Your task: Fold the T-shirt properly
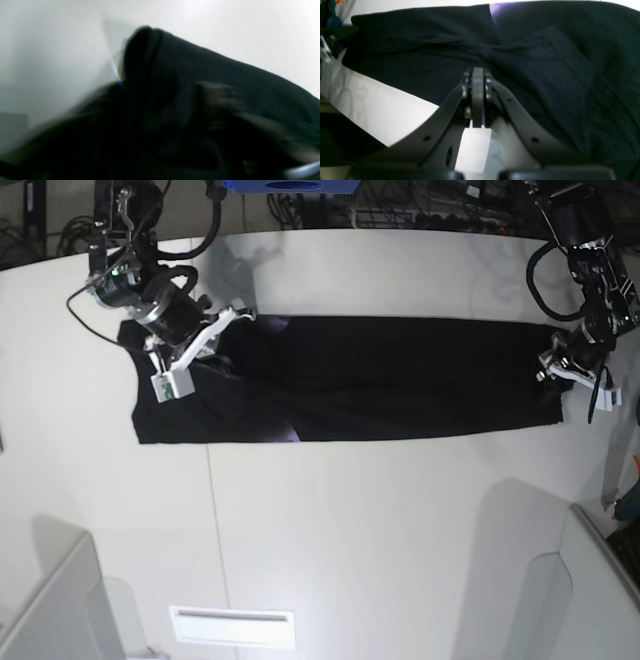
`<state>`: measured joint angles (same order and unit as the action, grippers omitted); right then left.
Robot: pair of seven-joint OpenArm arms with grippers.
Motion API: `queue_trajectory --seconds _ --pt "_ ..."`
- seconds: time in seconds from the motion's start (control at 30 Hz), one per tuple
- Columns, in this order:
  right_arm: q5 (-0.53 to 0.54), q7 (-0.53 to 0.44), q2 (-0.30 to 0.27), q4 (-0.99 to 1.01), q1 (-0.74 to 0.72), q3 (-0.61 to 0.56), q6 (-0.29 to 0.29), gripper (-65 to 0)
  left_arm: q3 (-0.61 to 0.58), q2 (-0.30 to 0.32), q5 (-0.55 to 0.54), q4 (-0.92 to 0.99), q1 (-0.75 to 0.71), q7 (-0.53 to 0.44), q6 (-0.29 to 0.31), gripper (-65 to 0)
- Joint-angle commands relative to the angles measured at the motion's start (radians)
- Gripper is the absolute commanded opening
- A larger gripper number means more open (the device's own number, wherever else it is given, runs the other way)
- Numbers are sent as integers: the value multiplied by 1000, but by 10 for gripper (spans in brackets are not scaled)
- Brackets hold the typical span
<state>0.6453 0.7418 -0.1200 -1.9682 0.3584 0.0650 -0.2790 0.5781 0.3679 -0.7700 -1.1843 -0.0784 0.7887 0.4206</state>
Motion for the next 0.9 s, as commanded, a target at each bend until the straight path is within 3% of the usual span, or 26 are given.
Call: queue_trajectory --seconds 0.0,0.03,0.27,0.43,0.53,0.7,0.8,0.87 --pt "12 -21 -4 -20 -2 3 -6 -650 -2 6 27 7 -7 56 -7 -551" --pt "12 -21 -4 -20 3 3 -6 -650 0 7 27 7 -7 56 -7 -650" --pt "12 -21 -4 -21 23 3 -6 -650 4 136 24 43 41 53 -7 -650" --pt "14 -21 -2 -21 26 3 -6 -650 4 162 27 -158 -25 45 -12 -650" --pt "14 -21 -2 -21 26 3 -6 -650 -2 139 27 -322 -106 47 -13 -650" --pt "14 -20 -2 -21 26 3 -6 -650 -10 -13 27 -535 -206 48 -84 -650" --pt "14 -18 -2 -21 24 3 -6 -650 -89 -63 27 -584 -209 48 -98 -650" --pt "14 -17 -2 -21 24 3 -6 -650 -149 -88 27 -584 -194 48 -144 -650"
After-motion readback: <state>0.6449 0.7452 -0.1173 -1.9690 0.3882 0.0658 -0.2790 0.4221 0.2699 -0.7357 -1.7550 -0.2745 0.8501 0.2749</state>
